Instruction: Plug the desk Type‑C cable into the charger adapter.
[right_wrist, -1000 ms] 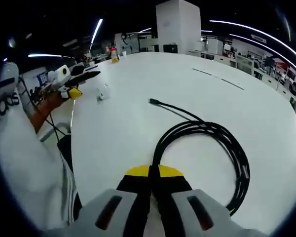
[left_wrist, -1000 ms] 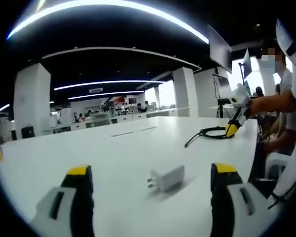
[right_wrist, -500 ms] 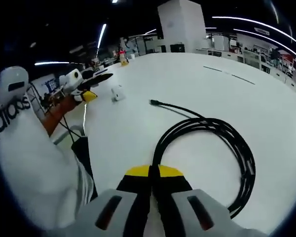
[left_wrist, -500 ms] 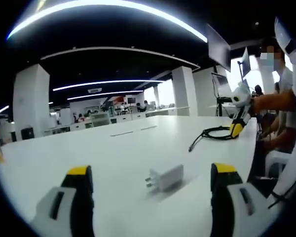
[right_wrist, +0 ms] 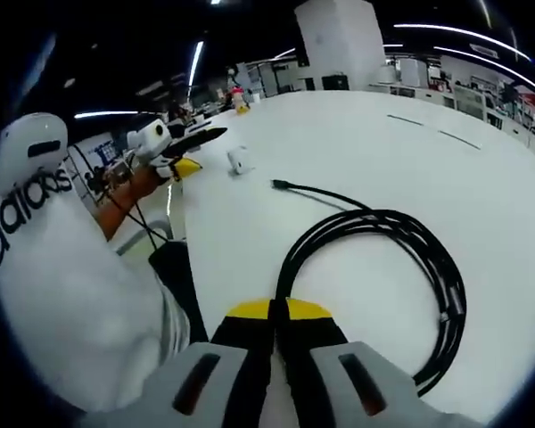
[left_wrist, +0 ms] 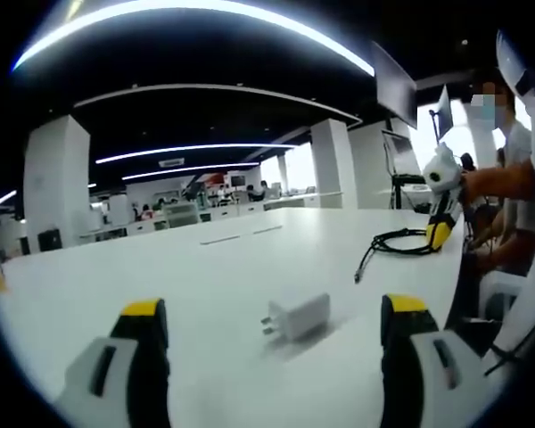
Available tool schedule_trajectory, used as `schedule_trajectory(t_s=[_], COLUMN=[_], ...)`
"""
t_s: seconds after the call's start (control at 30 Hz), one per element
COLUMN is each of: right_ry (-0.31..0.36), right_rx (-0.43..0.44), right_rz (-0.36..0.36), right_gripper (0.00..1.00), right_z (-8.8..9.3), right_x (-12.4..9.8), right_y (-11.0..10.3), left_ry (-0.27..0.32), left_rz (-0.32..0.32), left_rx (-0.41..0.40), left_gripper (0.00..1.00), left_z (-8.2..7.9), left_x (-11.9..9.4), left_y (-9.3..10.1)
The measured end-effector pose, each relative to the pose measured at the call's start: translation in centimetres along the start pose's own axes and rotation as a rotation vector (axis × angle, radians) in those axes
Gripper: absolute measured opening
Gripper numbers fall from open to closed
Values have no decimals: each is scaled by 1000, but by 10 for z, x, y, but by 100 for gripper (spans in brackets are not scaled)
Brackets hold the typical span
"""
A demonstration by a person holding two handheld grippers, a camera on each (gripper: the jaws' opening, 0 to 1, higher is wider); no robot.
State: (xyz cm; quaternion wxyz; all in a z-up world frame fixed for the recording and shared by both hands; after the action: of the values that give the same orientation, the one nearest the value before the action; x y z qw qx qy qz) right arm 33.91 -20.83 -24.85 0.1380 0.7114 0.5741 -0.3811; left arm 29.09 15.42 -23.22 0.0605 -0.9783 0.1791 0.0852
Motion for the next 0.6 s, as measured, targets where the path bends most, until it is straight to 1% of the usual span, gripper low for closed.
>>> schedule_trajectory(t_s=[0.4,0.6], right_ry=[8,16], right_rx=[9,10], right_rz=[-44,-51], right_gripper=[2,2], right_z=[4,5], right_x=[2,2], right_y=[-14,-17], left_ry=[-3,-2], left_rz=[8,11], left_rx=[-2,-3], left_gripper=[100,100], left_z=[1,1], left_x=[0,1], left_y=[1,1])
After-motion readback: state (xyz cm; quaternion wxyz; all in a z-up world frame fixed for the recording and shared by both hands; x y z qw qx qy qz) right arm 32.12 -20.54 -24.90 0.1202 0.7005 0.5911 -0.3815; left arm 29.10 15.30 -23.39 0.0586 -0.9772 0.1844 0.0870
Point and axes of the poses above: the point that each gripper's makers call its tool centre point, and the gripper's own axes: x roughly forward along the fingers, y roughly to its right, z roughly out of its underside, the point moved 7 cm from there along -x, roughly backward along the fingers, and after that the axes turned 6 degrees about -y, right-handed, at the moved point
